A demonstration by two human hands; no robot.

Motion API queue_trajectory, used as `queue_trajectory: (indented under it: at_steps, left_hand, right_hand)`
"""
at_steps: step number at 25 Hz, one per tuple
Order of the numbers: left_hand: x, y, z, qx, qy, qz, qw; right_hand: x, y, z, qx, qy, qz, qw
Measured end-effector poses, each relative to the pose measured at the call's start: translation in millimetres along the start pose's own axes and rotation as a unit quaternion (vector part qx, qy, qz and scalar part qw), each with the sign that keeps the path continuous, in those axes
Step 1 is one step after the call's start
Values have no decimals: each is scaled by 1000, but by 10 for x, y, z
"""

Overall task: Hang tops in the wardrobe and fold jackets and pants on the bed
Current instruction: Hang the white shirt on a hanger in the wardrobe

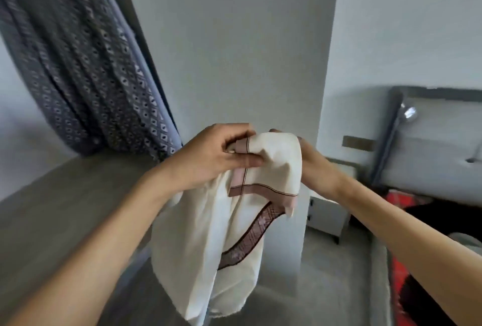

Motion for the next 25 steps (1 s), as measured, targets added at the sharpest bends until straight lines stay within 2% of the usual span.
queue_trajectory:
  at_steps: [4,5,7,9,11,13,16,18,21,25]
  left_hand:
    - [-634,-54,-804,40,164,-54,984]
    - [-809,-61,-931,52,190,-71,978]
    - [-1195,-167,-1186,93,240,-122,959]
    - [-1621,-324,-1382,95,287,-179,936]
    - [-2016,-495,-1493,34,312,-220,924]
    - [-2279,-637,-1510,-41,315,-251,915]
    - [-2550,-740,-1697,-48,350,-247,902]
    - [-2715,-714,-1940,-20,392,-219,893]
    - [-2857,-596,-2202,-27,444,-171,879]
    - [-2871,-352,-2372,-26,460,-127,879]
  right_hand:
    - [814,-370,724,51,-139,-113,983]
    - [986,-443,859,56,-134,-121,982]
    - [1319,-615,1039,28,-70,-147,986]
    - [1538,-936,1213,-23,-13,-224,974]
    - [1640,-1327,1402,-52,11,-321,945]
    - [1693,-1612,1565,-54,13,-383,922]
    - [1836,-1749,1787,-54,-33,-405,912]
    - [1997,-1687,1902,-49,-60,-387,919]
    - [2215,-1551,2015,26,-101,-347,932]
    - [2419,-1395,2111,40,-147,-309,939]
Point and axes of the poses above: each hand's wrist, its own x-axis towards the middle knuckle, its own z-axis out of the palm, y = z × x, the point moved 7 cm from there along x, towards the middle knuckle, and after that the axes turned 10 degrees about -x, right-handed, at the moved point
